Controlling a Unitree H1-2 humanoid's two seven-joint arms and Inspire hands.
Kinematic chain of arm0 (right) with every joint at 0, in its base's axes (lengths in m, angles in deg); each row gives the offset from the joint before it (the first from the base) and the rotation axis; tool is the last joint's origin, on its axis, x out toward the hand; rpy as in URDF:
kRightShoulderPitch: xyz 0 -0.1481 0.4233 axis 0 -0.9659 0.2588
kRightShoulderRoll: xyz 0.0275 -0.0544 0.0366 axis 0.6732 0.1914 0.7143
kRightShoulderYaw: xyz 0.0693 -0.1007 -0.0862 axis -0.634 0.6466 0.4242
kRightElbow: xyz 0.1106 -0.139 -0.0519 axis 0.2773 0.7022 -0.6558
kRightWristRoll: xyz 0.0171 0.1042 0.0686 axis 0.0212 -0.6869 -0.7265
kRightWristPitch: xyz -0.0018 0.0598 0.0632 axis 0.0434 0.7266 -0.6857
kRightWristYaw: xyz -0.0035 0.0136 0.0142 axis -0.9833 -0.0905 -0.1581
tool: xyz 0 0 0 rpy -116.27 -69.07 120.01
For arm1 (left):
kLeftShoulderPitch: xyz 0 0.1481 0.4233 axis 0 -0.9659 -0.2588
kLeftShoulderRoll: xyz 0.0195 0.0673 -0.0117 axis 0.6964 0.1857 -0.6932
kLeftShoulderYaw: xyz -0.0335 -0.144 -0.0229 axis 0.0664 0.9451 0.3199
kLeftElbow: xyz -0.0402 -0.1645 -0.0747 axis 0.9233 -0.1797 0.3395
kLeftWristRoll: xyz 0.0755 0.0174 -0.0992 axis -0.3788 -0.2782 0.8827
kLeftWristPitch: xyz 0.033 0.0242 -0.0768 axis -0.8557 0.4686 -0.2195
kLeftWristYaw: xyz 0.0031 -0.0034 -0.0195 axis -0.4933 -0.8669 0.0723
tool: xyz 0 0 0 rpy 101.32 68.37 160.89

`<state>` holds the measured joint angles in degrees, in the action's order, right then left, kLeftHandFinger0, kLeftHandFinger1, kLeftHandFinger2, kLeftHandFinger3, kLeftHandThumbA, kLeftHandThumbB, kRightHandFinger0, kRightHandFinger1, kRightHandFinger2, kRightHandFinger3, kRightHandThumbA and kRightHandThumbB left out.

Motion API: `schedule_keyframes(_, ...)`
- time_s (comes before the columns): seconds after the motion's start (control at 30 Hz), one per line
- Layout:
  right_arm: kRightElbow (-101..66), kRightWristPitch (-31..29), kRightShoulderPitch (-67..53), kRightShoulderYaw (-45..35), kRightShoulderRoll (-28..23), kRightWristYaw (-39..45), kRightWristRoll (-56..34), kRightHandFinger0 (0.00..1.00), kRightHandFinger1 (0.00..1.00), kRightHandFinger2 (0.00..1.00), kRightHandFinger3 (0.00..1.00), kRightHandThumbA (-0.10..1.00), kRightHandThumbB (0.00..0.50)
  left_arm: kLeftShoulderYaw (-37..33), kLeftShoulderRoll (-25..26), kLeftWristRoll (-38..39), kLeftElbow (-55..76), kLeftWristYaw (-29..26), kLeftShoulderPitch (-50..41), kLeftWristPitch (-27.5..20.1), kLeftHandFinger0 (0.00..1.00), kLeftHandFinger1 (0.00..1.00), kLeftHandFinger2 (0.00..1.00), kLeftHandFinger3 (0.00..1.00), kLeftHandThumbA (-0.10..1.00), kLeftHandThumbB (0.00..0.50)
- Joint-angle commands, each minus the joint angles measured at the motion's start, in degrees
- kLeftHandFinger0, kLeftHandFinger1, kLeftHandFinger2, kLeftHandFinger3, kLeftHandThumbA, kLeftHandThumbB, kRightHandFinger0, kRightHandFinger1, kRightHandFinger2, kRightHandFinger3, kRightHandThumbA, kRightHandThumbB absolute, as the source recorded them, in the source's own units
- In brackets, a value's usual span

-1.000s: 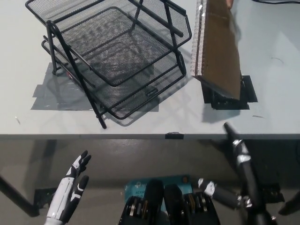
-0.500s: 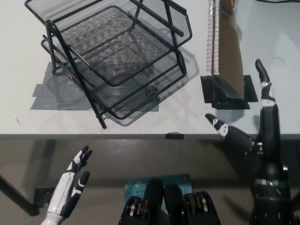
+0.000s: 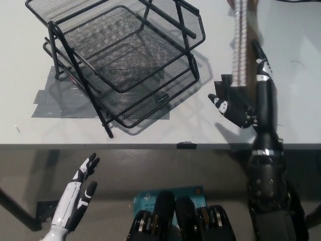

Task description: A person hands a notebook to the robot and the robot grabs it with its right hand and places it in the file tray kept in the centre of the desk infront of it.

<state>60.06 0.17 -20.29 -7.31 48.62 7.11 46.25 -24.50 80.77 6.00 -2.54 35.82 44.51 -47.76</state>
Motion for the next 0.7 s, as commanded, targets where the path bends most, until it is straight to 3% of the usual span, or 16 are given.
schedule_keyframes(0.0,5.14,-0.76,5.93,0.11,-0.55,-4.14,0.54,1.00,1.00,1.00,1.00,1.00,0.405,0.04,0.62,0.26,0.96,0.07,0.84,-1.55,1.00,1.00,1.00,1.00,1.00,0.410)
schedule_keyframes(0.07,9.36,-3.39,8.48,-0.42,-0.77,-5.61,-1.15,1.00,1.00,1.00,1.00,1.00,0.371,0.03,0.74,0.17,1.09,0.14,0.93,-1.51,1.00,1.00,1.00,1.00,1.00,0.401)
schedule_keyframes(0.27,16.20,-4.91,13.13,-1.24,-1.70,-10.43,-0.98,1.00,1.00,1.00,1.00,1.00,0.378,0.05,0.76,0.53,0.95,0.21,1.12,-1.93,1.00,1.00,1.00,1.00,1.00,0.383)
schedule_keyframes(0.53,21.43,-8.43,15.79,-2.81,-1.23,-20.89,-0.41,1.00,1.00,1.00,1.00,1.00,0.312,0.10,0.81,0.85,0.46,0.09,1.38,-3.19,1.00,1.00,1.00,1.00,1.00,0.358)
schedule_keyframes(0.6,24.22,-15.50,16.85,-4.73,-0.51,-26.11,-2.73,1.00,1.00,1.00,1.00,0.74,0.169,0.11,0.67,0.88,0.18,-0.03,1.41,-3.40,1.00,1.00,1.00,1.00,1.00,0.356)
schedule_keyframes(0.63,24.69,-16.74,17.11,-5.24,-0.32,-26.77,-3.46,1.00,1.00,1.00,1.00,0.68,0.151,0.11,0.66,0.82,0.11,-0.09,1.42,-3.49,1.00,1.00,1.00,1.00,1.00,0.355)
schedule_keyframes(0.67,25.64,-18.10,17.86,-5.98,-0.89,-28.76,-6.20,0.24,0.38,0.61,0.71,0.61,0.021,0.14,0.69,0.78,0.22,-0.13,1.24,-3.59,1.00,1.00,1.00,1.00,1.00,0.353)
